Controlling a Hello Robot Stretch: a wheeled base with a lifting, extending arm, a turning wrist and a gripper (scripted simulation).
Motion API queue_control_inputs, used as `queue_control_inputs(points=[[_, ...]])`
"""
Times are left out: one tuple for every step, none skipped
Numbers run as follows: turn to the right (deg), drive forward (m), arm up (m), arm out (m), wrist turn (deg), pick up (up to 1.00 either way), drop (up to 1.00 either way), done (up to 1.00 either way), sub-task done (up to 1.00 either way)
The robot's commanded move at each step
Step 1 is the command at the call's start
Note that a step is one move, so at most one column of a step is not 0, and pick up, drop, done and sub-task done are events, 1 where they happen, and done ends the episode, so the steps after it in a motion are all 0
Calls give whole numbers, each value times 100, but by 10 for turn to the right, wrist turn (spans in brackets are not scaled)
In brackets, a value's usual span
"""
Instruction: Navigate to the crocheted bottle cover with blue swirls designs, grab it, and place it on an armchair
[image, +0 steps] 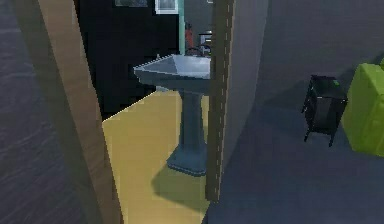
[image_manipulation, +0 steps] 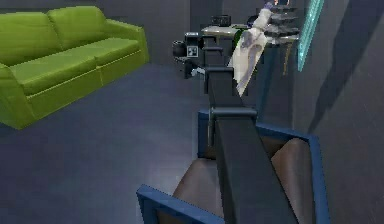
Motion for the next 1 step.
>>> queue_control_inputs(points=[[0,0,-48,0,0,0,0,0,0]])
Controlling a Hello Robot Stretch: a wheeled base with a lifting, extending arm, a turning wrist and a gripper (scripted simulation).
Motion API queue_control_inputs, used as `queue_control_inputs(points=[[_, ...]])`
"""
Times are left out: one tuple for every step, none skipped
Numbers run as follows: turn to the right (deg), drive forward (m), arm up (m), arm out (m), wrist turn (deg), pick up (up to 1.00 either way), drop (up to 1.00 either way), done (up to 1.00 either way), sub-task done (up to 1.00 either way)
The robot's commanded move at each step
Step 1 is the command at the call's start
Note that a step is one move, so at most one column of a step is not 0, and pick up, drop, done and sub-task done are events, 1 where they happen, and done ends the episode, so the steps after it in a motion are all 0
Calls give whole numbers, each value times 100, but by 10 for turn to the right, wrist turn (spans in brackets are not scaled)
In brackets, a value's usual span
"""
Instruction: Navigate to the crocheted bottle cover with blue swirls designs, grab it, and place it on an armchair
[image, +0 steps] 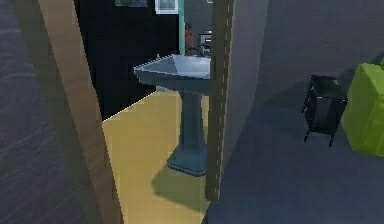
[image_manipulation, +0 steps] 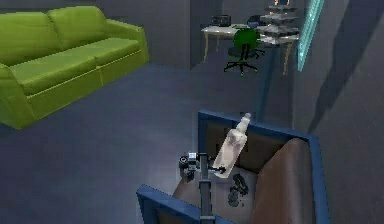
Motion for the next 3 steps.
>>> queue_control_inputs(points=[[0,0,-32,0,0,0,0,0,0],[0,0,0,0,0,0,100,0,0],[0,0,10,0,0,0,0,0,0]])
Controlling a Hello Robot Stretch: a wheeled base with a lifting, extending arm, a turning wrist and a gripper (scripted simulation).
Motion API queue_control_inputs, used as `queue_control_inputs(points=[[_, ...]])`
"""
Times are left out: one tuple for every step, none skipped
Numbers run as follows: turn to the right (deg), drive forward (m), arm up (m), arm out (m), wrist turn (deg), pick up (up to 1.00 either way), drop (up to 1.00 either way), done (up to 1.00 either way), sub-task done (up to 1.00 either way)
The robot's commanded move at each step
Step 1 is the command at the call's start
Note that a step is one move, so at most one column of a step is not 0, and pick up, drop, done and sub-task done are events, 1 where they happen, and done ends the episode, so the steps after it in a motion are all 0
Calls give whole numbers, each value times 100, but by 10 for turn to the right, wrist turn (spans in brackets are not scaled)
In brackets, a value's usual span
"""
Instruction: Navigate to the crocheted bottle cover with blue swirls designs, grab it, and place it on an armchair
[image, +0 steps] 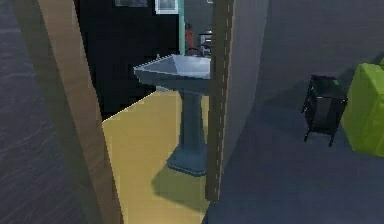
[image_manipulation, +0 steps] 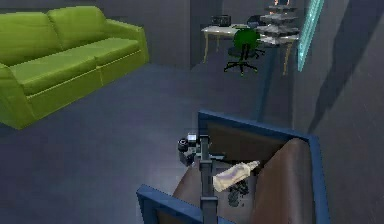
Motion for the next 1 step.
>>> queue_control_inputs(points=[[0,0,0,-8,0,0,0,0,0]])
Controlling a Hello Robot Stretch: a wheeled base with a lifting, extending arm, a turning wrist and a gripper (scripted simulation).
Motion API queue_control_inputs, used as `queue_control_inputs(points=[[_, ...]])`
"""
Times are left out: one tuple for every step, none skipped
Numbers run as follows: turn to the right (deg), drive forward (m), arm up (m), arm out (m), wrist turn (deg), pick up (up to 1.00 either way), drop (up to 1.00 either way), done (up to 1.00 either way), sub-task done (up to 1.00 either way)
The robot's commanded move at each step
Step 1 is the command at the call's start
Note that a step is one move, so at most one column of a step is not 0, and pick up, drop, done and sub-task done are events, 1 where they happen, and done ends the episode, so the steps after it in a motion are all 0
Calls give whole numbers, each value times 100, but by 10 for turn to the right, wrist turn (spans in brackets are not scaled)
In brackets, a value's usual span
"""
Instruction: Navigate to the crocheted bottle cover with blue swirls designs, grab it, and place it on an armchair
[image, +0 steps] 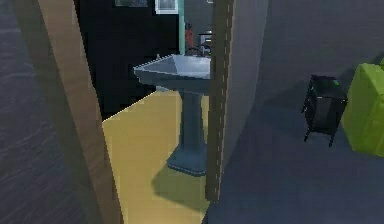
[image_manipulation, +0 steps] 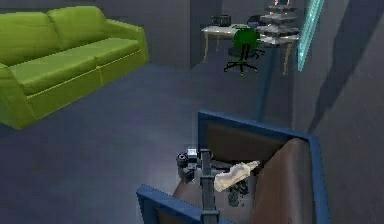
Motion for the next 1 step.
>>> queue_control_inputs(points=[[0,0,0,0,0,0,0,100,0]])
